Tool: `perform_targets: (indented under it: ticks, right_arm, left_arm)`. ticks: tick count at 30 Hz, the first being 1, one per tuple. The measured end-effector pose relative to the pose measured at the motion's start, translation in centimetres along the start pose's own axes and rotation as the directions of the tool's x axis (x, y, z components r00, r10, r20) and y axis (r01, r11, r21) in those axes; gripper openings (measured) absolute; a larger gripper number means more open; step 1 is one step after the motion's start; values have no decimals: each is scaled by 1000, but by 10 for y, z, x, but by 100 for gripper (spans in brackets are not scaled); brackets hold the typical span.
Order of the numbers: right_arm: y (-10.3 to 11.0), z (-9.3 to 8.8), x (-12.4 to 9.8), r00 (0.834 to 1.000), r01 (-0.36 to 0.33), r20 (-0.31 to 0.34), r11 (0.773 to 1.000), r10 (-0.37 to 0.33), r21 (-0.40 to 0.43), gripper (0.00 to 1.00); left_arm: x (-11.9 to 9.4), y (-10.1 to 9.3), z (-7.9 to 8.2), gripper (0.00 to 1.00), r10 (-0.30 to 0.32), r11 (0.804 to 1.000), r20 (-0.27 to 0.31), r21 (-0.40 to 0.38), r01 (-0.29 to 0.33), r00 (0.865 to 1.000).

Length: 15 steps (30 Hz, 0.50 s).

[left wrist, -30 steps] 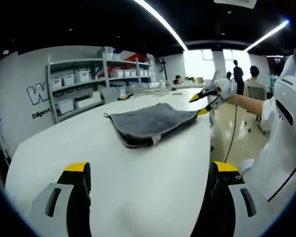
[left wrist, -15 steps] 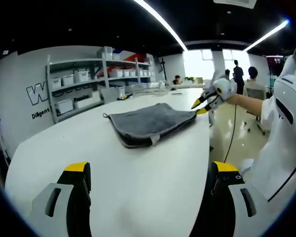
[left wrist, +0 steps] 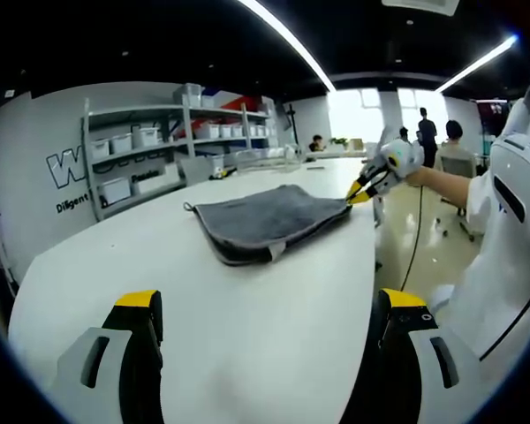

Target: Open the folded towel by lifting each exposed corner and separating the folded layers until the towel lies flat within the target outline without major curled edges

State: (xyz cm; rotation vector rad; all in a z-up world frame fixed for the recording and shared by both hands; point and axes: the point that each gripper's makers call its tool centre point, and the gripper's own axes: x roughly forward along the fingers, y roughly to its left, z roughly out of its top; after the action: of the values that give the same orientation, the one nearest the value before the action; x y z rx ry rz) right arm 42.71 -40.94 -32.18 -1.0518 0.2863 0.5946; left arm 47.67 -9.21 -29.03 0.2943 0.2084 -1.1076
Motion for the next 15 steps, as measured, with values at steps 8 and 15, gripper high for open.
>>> perform_targets:
  ticks: [8,15]
  right_arm:
    - [-28,10,-6,999,42,34,999,-42,-4,0]
    - [-52,25,-5,996,70,50,997,-69,-32,0]
  left_arm:
    - [0,1,0,99,3,1000,1,1,-3,1000]
    - [-1,1,0,99,6,1000,0,1,-6,1000]
